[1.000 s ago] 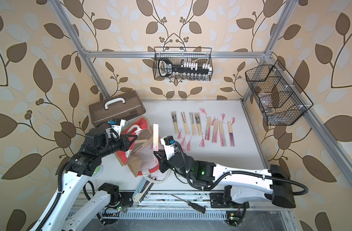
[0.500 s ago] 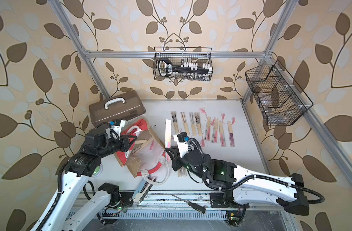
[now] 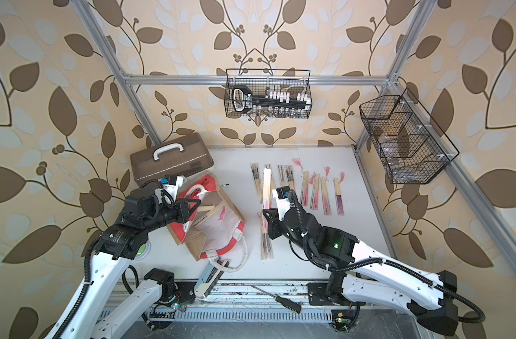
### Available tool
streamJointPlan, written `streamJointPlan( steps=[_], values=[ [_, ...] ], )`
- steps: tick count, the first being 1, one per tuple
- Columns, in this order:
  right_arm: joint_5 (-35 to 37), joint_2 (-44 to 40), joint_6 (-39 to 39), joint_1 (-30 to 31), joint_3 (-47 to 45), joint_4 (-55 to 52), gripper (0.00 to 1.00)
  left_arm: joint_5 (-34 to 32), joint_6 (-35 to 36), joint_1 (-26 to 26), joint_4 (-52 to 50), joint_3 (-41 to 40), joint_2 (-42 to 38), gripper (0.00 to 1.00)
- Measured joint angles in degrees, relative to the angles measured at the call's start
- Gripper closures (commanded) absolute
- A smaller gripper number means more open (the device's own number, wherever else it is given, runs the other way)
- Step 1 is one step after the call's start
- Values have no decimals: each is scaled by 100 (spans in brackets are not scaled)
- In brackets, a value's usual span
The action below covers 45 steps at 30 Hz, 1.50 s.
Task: Take out the folding fans from the tote bags
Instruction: Place the folding fan at the center of the board.
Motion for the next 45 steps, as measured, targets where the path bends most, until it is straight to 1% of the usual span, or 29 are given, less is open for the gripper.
streamJointPlan(
  steps=[8, 12, 16, 22, 30, 45],
  values=[
    [-739, 295, 323, -955, -59, -704, 87, -13, 0, 0, 0, -2, 0, 100],
    [-1178, 424, 404, -1283, -317, -813, 87, -31, 0, 0, -2, 0, 0, 100],
    [-1589, 782, 422, -1521, -577, -852, 87, -39, 0, 0, -2, -2, 0, 100],
    [-1908, 1386, 402, -1617, -824, -920, 87, -42, 0, 0, -2, 0, 0, 100],
    [-2218, 1676, 402, -1751, -1279, -732, 87, -42, -2, 0, -7, -2, -24, 100],
    [-2568, 2527, 313, -1814, -1357, -269, 85, -42, -2, 0, -42, -2, -39, 100]
  ],
)
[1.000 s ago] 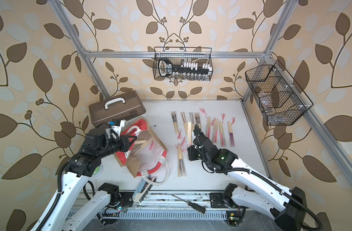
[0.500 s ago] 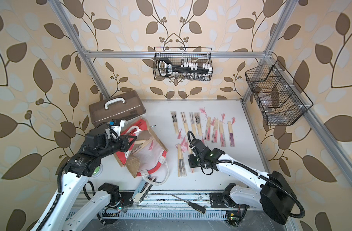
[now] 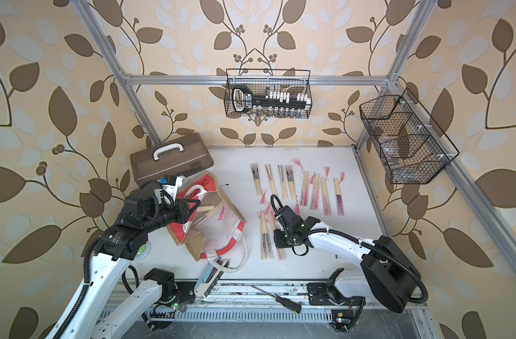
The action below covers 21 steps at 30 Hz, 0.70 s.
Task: Take out the folding fans from the tote bags
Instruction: Place the folding fan at the center of the board.
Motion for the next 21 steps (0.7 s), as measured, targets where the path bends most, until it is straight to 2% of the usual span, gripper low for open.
streamJointPlan(
  steps=[11, 18, 21],
  values=[
    [-28, 179, -42, -81, 0, 105, 84, 0, 0, 0, -4, 0, -35, 100],
    [138, 179, -4, -87, 0, 85, 75, 0, 0, 0, -4, 0, -35, 100],
    [306, 179, 17, -90, 0, 50, 74, 0, 0, 0, -4, 0, -35, 100]
  ],
)
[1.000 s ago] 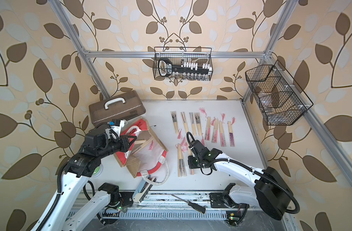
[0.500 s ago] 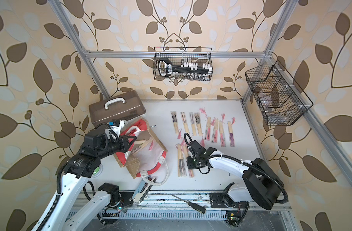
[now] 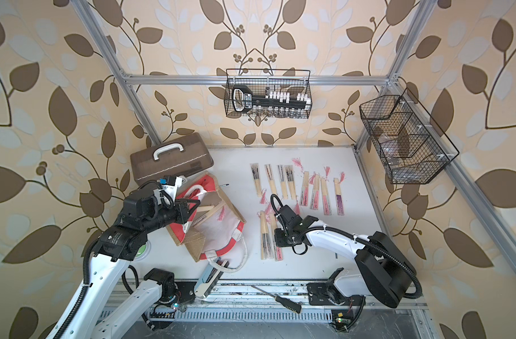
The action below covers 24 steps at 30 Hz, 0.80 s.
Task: Take out the folding fans from the tote bags
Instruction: Place the folding fan at the center of the board.
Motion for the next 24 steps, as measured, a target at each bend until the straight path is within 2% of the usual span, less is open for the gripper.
streamJointPlan(
  steps=[6, 14, 18, 24],
  values=[
    [249, -212, 57, 15, 0, -42, 73, 0, 0, 0, 0, 0, 0, 100],
    [868, -1738, 345, 455, 149, -111, 71, 2, 0, 0, 0, 0, 0, 100],
    [1145, -2275, 579, 981, 195, 140, 71, 7, -2, 0, 4, 2, -2, 100],
    [1641, -2400, 850, 2135, 205, 706, 70, 28, -7, 0, 7, 0, 4, 100]
  ],
)
